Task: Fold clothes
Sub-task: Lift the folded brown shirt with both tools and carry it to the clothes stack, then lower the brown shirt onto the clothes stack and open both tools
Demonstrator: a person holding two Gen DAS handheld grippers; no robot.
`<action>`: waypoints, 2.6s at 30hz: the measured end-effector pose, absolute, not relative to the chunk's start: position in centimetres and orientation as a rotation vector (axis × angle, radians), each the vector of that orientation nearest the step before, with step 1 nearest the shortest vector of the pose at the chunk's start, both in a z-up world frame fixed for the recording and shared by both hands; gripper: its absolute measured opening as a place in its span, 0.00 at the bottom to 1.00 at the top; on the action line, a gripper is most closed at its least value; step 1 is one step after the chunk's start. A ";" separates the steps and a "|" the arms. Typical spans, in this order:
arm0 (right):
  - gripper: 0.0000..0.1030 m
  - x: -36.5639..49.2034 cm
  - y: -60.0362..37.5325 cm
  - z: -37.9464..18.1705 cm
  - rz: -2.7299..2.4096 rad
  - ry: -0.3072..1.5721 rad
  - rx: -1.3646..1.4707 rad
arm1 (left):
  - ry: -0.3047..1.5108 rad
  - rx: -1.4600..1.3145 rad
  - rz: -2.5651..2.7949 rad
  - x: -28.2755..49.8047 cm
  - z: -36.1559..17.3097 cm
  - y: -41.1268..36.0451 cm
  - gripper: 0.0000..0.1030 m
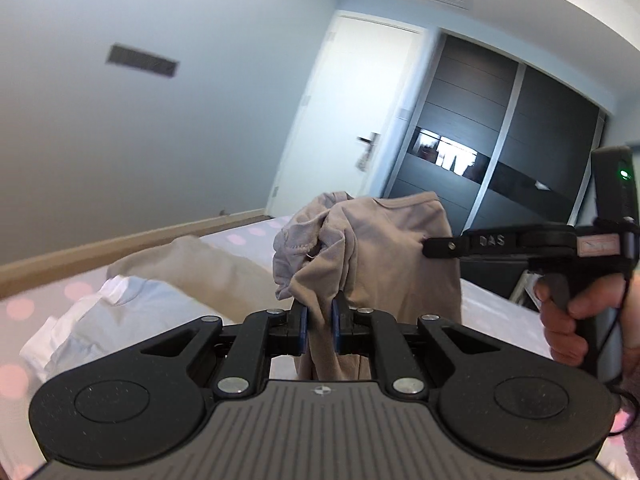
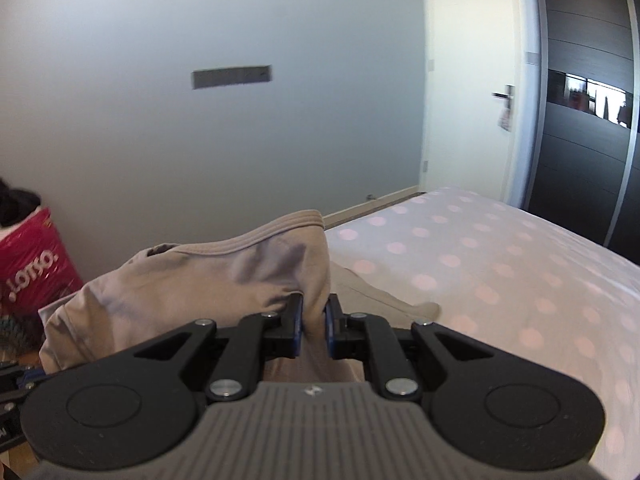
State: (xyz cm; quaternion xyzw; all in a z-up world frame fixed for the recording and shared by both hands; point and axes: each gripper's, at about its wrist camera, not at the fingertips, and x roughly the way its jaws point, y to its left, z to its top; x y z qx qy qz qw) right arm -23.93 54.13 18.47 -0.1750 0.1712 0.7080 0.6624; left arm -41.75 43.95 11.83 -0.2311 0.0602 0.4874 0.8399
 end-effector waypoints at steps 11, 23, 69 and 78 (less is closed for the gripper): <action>0.13 -35.5 68.4 13.7 1.780 0.366 -0.638 | 0.155 -0.626 1.269 -49.8 8.1 50.3 0.09; 0.14 -41.3 76.6 5.6 1.844 0.407 -0.751 | 0.282 -0.779 1.402 -53.8 2.9 54.3 0.09; 0.23 -38.6 70.4 2.2 1.634 0.586 -0.919 | 0.803 -0.522 1.471 -48.4 -0.5 57.1 0.20; 0.24 -37.9 63.4 3.3 1.638 0.650 -0.872 | 0.606 -0.531 1.401 -50.2 1.3 55.5 0.21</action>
